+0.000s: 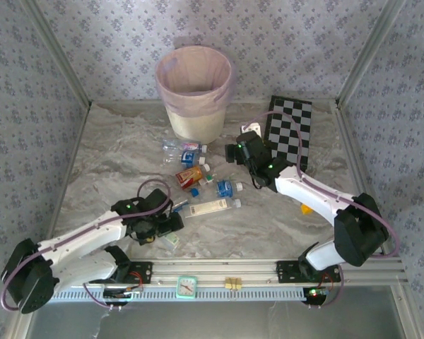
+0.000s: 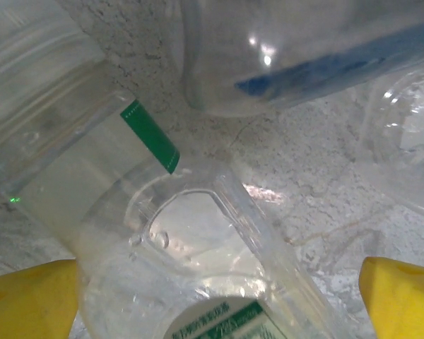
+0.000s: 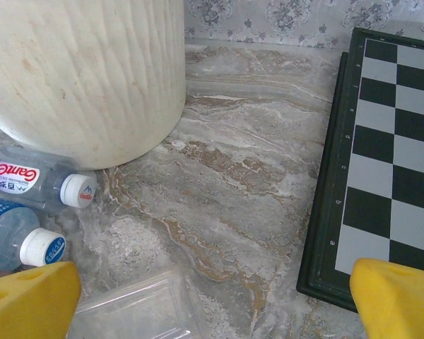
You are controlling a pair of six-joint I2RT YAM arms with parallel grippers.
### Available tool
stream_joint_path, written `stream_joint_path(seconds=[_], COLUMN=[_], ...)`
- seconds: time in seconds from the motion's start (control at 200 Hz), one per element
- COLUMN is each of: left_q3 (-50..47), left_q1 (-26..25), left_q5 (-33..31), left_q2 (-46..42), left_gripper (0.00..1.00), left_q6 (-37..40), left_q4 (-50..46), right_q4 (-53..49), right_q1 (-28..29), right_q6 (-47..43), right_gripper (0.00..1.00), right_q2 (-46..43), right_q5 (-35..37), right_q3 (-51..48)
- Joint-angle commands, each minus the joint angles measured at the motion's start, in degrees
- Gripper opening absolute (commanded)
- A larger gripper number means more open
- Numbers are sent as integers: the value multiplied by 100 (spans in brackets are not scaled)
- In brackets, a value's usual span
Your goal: Put the plastic bottles in the bin
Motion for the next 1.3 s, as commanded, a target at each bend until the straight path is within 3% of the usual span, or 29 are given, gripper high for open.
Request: stream_joint_path(seconds=[0.0,0.165,0.645,0.845,0.975,1.294], left_q3=[114,146,-47,-88,123,750], left_q1=[-32,-26,146,671,1304,2347], left_q5=[-14,-85,-631,-798,-1039,-1818], left_q2=[279,590,164,-364,-587,-638], left_gripper=[100,94,59,54,54,54], left_q6=[187,365,323,552,982,1673], left_q4=[23,27,-155,-238,-221,905], right_q4=[-140,-154,-205,-220,-198,-196], right_q1=[-54,-58,-57,-50,-50,-52], right_q6=[-29,-32,-9,-9,-1,14], right_gripper=[100,100,100,100,100,100], right_q2=[-133,-107,-29,26,69,164], right_q5=[171,153,141,98,87,48], right_q3=[-56,-38,14,50,63,96])
